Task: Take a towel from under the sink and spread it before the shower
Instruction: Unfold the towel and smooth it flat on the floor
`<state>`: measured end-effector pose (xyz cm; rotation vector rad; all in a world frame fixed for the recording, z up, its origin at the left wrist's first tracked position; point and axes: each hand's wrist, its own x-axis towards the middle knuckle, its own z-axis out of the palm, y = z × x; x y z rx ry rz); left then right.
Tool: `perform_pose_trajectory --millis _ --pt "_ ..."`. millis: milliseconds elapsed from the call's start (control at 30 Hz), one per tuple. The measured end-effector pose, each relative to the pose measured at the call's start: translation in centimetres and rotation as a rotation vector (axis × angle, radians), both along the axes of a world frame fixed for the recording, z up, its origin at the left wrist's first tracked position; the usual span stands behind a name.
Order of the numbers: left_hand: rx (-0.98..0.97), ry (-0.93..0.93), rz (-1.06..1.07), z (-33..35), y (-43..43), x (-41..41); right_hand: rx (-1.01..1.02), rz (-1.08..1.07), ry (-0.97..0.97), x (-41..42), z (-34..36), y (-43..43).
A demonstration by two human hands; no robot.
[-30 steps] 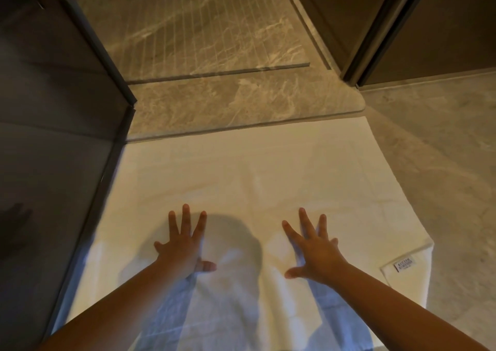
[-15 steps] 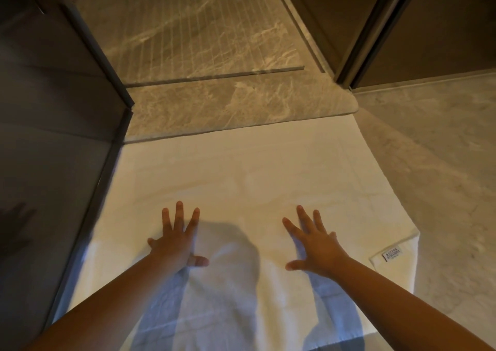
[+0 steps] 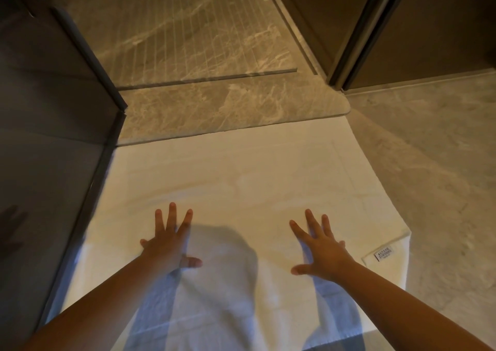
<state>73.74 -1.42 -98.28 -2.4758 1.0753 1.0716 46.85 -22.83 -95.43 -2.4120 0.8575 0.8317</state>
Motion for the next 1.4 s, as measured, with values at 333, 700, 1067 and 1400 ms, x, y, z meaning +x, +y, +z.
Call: perform_pose_trajectory --millis 333,700,1067,1400 --pt "-0.031 -0.121 -0.083 1.1 -1.6 -1.2 -0.033 -0.12 -0.026 -2.1 -0.1 -1.1" --pt "-0.072 0.042 -0.175 0.9 -5.6 -4.1 -0.021 -0.274 0.012 -5.6 -0.3 -4.0" --pt "-0.07 0.038 -0.158 1.6 -6.8 -5.0 -0.033 -0.266 -0.002 -6.6 -0.7 -5.2" --pt "-0.061 0.064 -0.166 1.8 -7.7 -5.5 -0.032 -0.26 0.002 -7.3 -0.8 -6.3"
